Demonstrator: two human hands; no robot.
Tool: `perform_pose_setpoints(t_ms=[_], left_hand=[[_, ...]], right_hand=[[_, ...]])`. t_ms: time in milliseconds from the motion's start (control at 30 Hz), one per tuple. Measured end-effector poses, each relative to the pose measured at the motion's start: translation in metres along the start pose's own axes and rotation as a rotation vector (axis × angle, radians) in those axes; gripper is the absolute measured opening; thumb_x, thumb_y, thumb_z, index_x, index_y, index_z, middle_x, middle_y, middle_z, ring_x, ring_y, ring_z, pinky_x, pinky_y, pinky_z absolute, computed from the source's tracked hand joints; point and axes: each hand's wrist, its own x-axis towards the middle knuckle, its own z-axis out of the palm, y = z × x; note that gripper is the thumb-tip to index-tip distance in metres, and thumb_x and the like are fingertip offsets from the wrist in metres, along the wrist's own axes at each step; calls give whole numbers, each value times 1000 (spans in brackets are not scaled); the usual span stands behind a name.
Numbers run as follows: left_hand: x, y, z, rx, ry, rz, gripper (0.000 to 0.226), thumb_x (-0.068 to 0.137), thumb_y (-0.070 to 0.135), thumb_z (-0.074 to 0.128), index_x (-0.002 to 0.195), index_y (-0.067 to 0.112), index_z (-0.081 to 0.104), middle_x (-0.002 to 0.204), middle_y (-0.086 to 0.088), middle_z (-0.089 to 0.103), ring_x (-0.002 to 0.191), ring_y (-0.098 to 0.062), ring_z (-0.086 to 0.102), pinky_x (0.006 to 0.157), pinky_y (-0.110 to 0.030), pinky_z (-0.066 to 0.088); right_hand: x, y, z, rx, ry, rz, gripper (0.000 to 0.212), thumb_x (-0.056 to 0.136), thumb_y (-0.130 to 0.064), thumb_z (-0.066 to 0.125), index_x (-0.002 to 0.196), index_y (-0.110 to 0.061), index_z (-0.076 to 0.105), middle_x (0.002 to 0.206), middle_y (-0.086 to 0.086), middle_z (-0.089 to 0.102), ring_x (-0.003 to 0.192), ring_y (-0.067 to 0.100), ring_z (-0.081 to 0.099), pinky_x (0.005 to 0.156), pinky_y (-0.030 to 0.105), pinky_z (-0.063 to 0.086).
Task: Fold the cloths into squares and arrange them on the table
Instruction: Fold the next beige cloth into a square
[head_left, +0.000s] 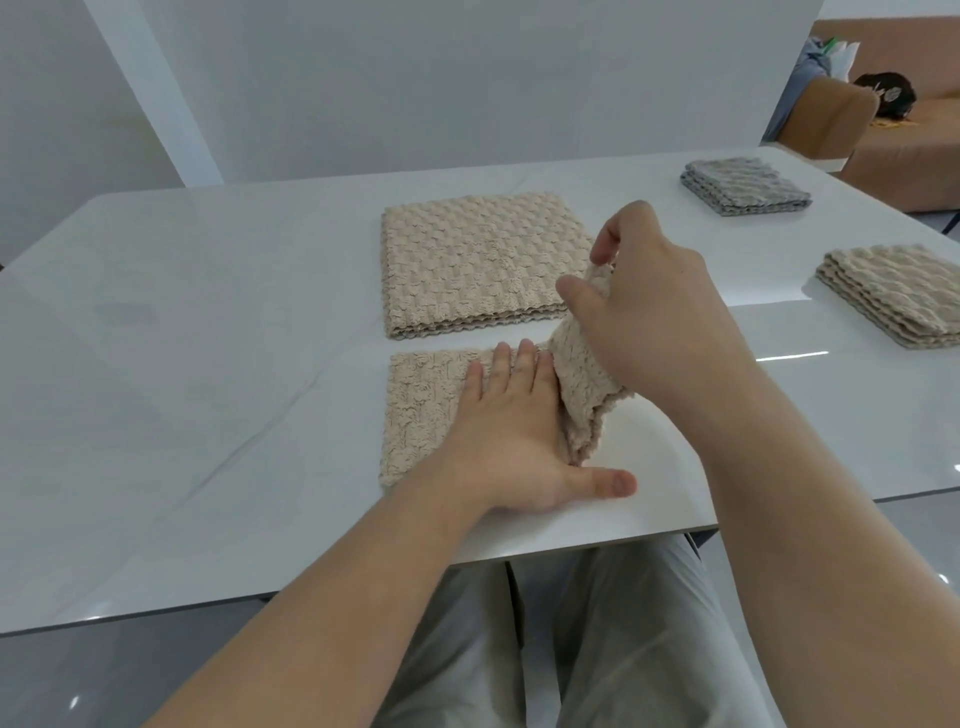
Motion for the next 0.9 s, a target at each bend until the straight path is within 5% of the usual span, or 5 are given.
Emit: perform_pose_setpoints(t_ms=[167,233,300,500,900], left_hand=[[-32,-29,-49,-405,32,-3,120,68,63,81,161,31,13,167,16,8,154,-5,4,123,-31,12],[-40,-50,-59,-507,226,-95,84,78,48,82,151,35,43,147,19,48,134,-3,46,107,-18,35],[-42,-69,-63,-592,453,-239,47,86,32,78,132,33,64,114,19,65,107,-3,64,94,-21,49],[-43,-113,-51,-738,550,-437,17,87,13,70,95,28,73,83,6,76,79,-17,74,87,-45,60],[-45,-117,-39,-866,544,-377,18,83,6,73,97,18,71,78,-3,77,68,-21,75,80,-45,62]], right_hand=[[-7,-4,2,32,-14,-24,22,94,-28,59,109,-22,44,89,-11,53,78,15,58,67,39,52],[-10,-9,7,67,-46,-37,24,92,-24,58,112,-25,45,96,-7,57,84,15,58,69,38,52],[-13,-17,16,92,-95,-60,27,91,-20,56,115,-26,46,103,-5,59,90,13,57,72,36,51],[-30,-45,58,138,-233,-125,40,88,-10,53,123,-26,44,109,-2,62,96,17,59,79,42,54],[-51,-57,100,108,-334,-170,49,92,-18,53,137,-25,36,101,4,65,93,27,62,72,41,52]])
